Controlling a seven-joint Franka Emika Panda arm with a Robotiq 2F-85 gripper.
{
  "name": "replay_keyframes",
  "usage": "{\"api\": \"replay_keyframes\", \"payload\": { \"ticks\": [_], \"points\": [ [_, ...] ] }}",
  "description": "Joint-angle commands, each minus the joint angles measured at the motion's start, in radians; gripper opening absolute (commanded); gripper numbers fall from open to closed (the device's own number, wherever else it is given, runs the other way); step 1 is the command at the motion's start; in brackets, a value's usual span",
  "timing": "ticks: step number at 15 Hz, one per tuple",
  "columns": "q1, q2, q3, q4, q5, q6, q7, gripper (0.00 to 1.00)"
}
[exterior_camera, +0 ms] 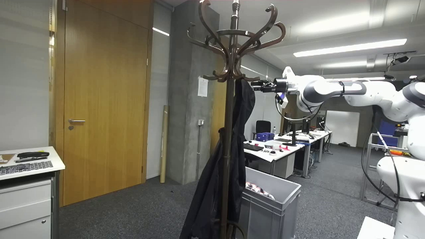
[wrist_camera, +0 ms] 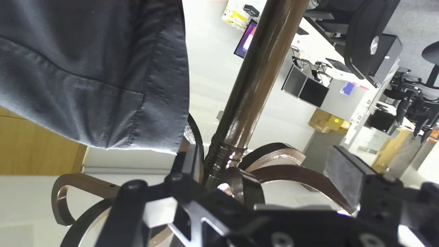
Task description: Take the hoodie off of the coat hanger
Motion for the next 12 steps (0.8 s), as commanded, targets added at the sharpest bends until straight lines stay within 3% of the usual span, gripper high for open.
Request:
{"api": "replay_keyframes", "payload": {
  "ticks": [1,12],
  "points": [
    [0.085,-0.029,-0.037,0.052,-0.040,0.005,-0.002,1.00],
    [0.097,-0.078,0.012,0.030,-0.107,-0.010,-0.007,1.00]
  ]
}}
